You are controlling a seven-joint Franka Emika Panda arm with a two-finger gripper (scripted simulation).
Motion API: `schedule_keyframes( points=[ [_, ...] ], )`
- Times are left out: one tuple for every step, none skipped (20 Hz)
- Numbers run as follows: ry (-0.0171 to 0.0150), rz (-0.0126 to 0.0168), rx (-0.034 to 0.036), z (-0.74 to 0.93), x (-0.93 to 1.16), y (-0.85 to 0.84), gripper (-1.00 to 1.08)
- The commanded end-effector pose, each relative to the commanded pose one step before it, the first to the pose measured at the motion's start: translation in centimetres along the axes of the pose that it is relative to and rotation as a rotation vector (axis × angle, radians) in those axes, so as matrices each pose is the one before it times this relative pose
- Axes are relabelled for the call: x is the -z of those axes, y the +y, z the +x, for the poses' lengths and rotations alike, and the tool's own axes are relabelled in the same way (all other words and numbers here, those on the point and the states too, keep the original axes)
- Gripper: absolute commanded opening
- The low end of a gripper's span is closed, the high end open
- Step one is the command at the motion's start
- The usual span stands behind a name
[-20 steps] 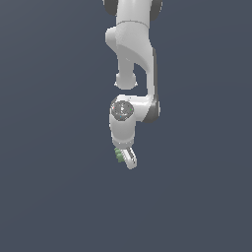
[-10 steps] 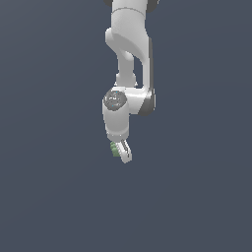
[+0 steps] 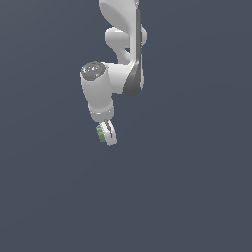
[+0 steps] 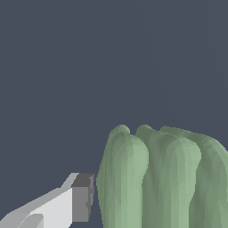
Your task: Pick up the object and move it to a goal position.
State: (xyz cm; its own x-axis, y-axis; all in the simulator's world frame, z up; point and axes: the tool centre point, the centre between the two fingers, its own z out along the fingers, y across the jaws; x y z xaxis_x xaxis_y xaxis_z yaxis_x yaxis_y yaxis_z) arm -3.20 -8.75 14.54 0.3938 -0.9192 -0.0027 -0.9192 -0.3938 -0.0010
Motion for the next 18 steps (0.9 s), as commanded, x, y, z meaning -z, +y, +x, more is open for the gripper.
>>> schedule_keyframes(
  points=[
    [-0.00046, 0.00052, -0.00007, 1.006, 2.048, 1.713, -1.0],
    [0.0, 0.0, 0.0, 0.381, 0.754, 0.61, -1.0],
    [0.0, 0.0, 0.0, 0.368, 0.721, 0.579, -1.0],
    [0.0, 0.0, 0.0, 0.356, 0.687, 0.546, -1.0],
    [0.0, 0.0, 0.0, 0.343, 0.651, 0.513, -1.0],
    [0.0, 0.0, 0.0, 0.327, 0.614, 0.479, -1.0],
    [0.00045, -0.00048, -0.0002, 0.307, 0.565, 0.442, -1.0],
    [0.0, 0.0, 0.0, 0.285, 0.528, 0.409, -1.0],
    [0.00058, -0.00037, -0.00002, 0.251, 0.485, 0.365, -1.0],
    [0.0, 0.0, 0.0, 0.239, 0.434, 0.333, -1.0],
    [0.00062, -0.00031, 0.00006, 0.199, 0.393, 0.283, -1.0],
    [0.0, 0.0, 0.0, 0.193, 0.336, 0.25, -1.0],
    [0.0, 0.0, 0.0, 0.17, 0.286, 0.207, -1.0],
    [0.00061, -0.00023, 0.00021, 0.124, 0.247, 0.15, -1.0],
    [0.0, 0.0, 0.0, 0.125, 0.184, 0.118, -1.0],
    [0.00041, -0.00011, 0.00024, 0.078, 0.14, 0.062, -1.0],
    [0.0, 0.0, 0.0, 0.063, 0.072, 0.032, -1.0],
    [0.0, 0.0, 0.0, 0.021, 0.021, 0.007, -1.0]
  ],
)
